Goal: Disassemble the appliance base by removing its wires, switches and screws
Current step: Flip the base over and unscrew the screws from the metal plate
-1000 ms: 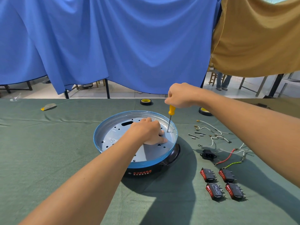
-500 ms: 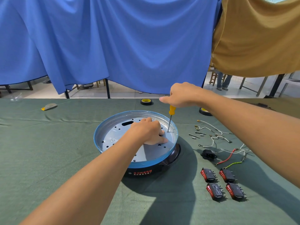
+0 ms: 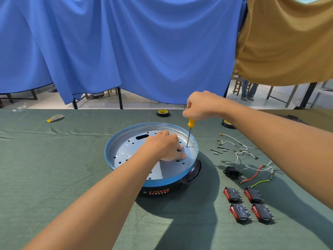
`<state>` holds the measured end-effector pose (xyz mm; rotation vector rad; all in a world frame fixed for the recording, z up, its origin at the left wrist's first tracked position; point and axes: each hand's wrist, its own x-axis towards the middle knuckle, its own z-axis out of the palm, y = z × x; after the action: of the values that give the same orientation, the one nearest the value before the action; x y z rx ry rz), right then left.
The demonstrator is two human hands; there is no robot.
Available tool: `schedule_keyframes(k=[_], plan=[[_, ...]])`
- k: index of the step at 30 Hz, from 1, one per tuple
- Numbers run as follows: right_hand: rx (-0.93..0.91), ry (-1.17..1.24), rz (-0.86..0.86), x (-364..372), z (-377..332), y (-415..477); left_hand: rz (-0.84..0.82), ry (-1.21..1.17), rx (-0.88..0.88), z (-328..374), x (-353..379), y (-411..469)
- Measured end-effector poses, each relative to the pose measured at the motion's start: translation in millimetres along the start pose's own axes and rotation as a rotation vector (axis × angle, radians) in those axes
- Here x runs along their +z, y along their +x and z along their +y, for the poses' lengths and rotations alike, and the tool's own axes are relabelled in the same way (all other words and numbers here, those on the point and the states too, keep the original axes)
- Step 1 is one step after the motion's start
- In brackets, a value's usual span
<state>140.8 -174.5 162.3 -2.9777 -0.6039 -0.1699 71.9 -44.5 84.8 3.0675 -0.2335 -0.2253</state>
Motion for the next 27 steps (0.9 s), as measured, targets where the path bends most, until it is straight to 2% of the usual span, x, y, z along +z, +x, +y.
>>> schedule_keyframes(k=[19,24,27], plan=[[-0.005,-0.004,0.009,0.0,-3.2,-2.4,0.015,-0.009,0.011,-1.3,2.7,-0.2],[-0.021,0.024,-0.052,-1.8,-3.3,-1.8,0.018,-0.01,0.012,-1.3,3.4,0.5],[-0.003,-0.008,-0.013,0.1,-4.3,-3.9,0.012,-0.006,0.007,-1.6,3.3,0.6]])
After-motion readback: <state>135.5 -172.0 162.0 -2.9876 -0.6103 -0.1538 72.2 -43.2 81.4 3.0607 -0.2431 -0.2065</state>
